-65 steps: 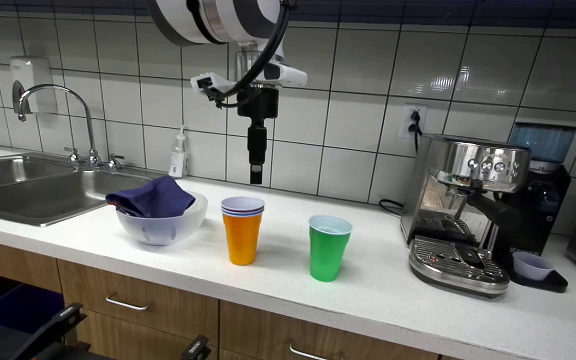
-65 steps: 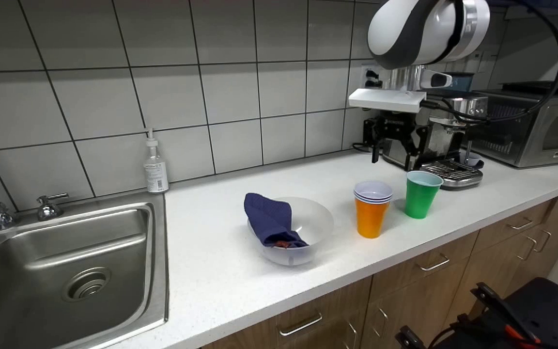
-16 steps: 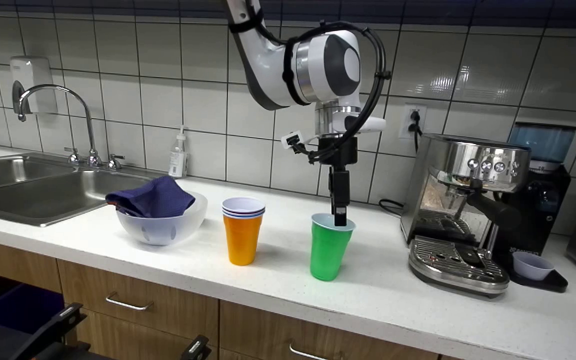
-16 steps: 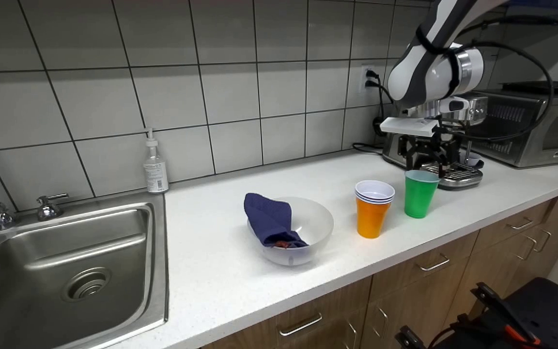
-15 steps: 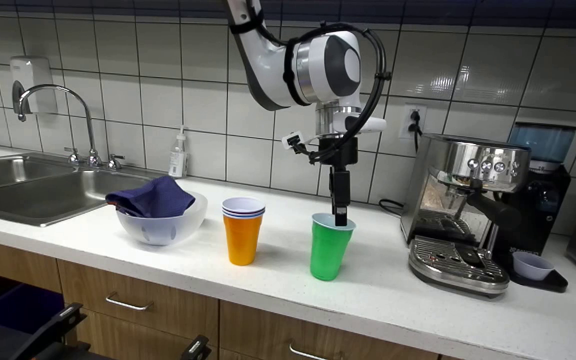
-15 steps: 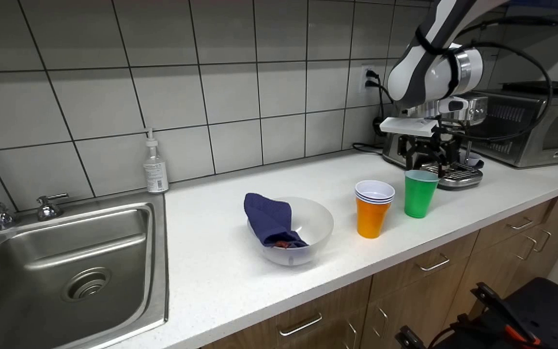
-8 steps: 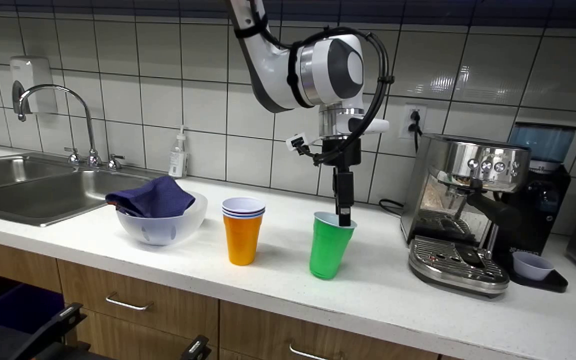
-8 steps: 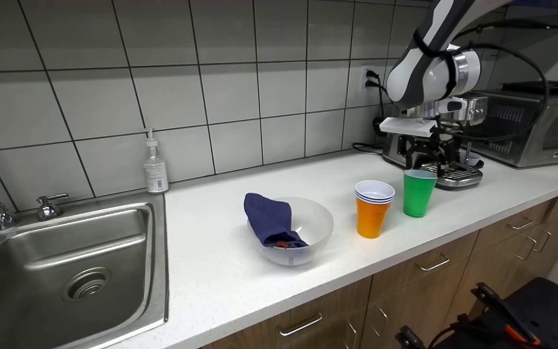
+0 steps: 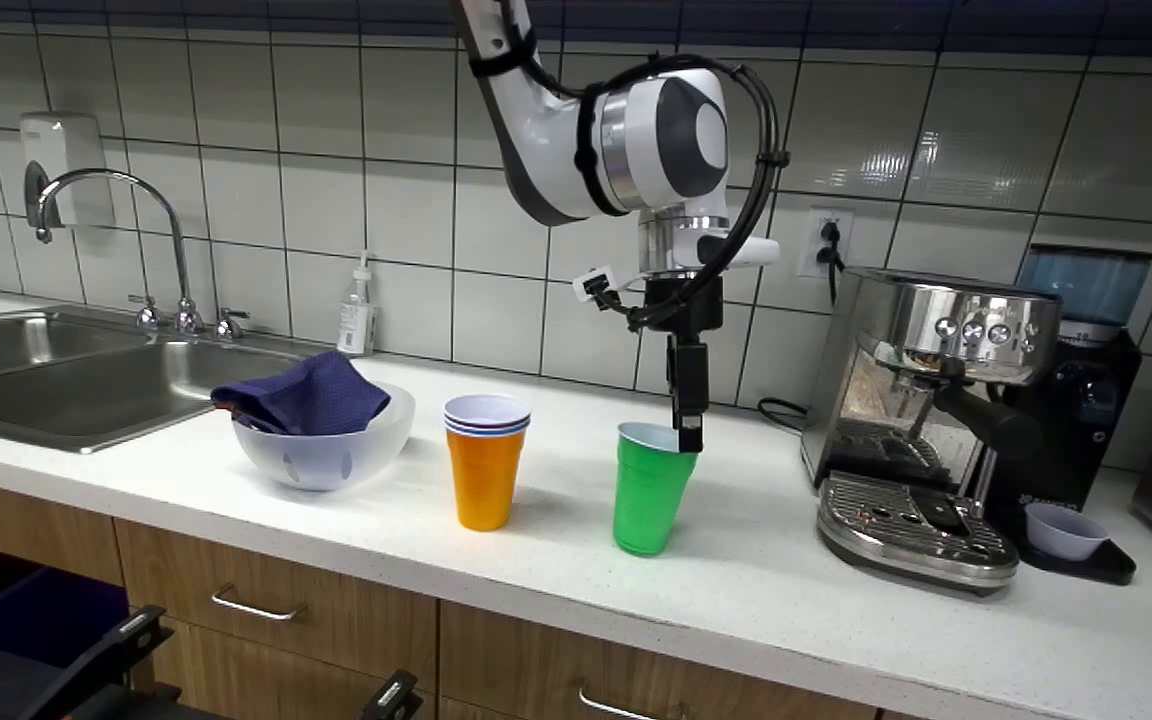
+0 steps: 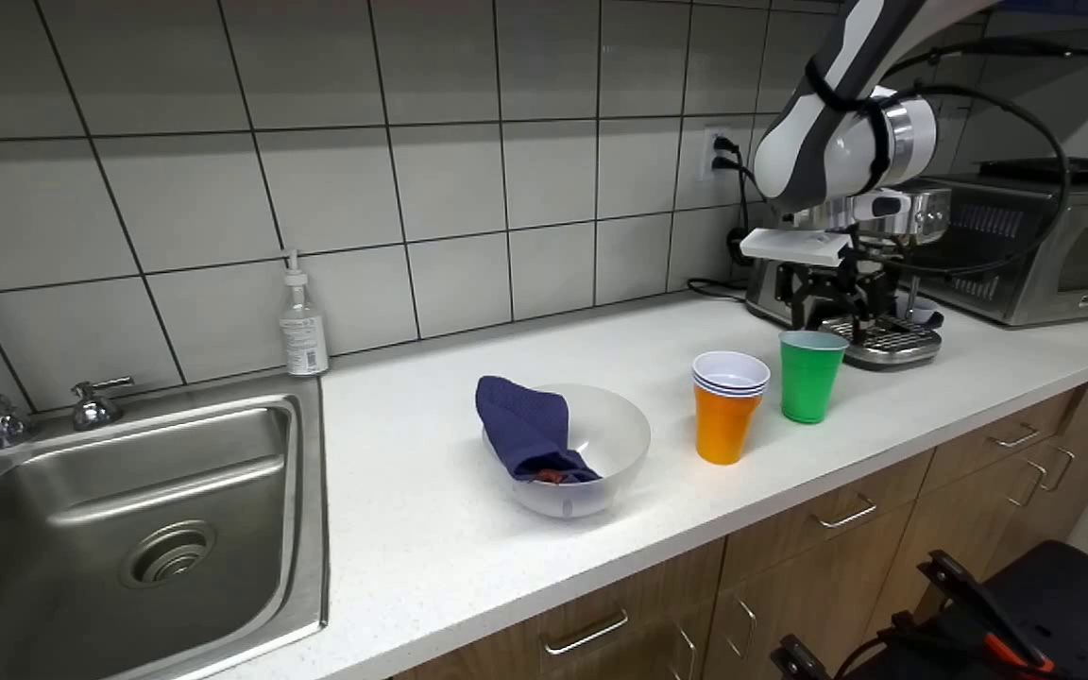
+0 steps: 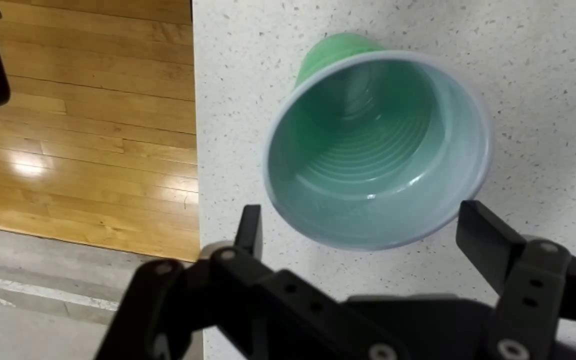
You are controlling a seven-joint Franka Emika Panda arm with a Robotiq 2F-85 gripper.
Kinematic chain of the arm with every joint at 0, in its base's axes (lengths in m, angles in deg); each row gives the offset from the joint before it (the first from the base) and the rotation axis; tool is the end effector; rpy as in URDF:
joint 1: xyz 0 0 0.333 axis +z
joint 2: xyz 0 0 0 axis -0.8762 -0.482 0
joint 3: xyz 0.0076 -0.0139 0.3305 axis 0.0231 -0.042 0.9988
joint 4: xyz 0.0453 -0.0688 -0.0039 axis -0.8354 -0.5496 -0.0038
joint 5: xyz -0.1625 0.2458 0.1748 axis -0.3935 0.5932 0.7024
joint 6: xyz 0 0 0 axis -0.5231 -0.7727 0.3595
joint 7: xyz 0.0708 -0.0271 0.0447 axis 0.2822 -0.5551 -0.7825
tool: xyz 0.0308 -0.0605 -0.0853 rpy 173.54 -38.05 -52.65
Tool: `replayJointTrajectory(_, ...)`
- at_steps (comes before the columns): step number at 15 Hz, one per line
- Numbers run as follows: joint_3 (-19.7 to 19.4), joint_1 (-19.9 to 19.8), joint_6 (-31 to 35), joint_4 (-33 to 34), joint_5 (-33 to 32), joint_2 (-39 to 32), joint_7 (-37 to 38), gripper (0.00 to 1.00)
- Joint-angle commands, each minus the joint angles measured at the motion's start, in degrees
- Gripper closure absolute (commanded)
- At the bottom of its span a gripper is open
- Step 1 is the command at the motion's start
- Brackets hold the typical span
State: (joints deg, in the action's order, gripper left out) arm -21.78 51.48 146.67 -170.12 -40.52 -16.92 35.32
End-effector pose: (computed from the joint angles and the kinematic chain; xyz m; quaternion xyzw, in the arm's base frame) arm 0.4857 -0.2416 0.3016 0.7561 -0.6455 0.0105 0.1075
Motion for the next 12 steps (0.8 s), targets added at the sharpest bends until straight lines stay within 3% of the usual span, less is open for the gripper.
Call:
replayJointTrajectory(1, -0.42, 0.84, -0.08, 0.21, 0.78, 0.33, -0.19, 0.00)
replayJointTrajectory(12, -0.82, 1.86, -0.19, -1.26, 0.03, 1.76, 0.78, 0.00)
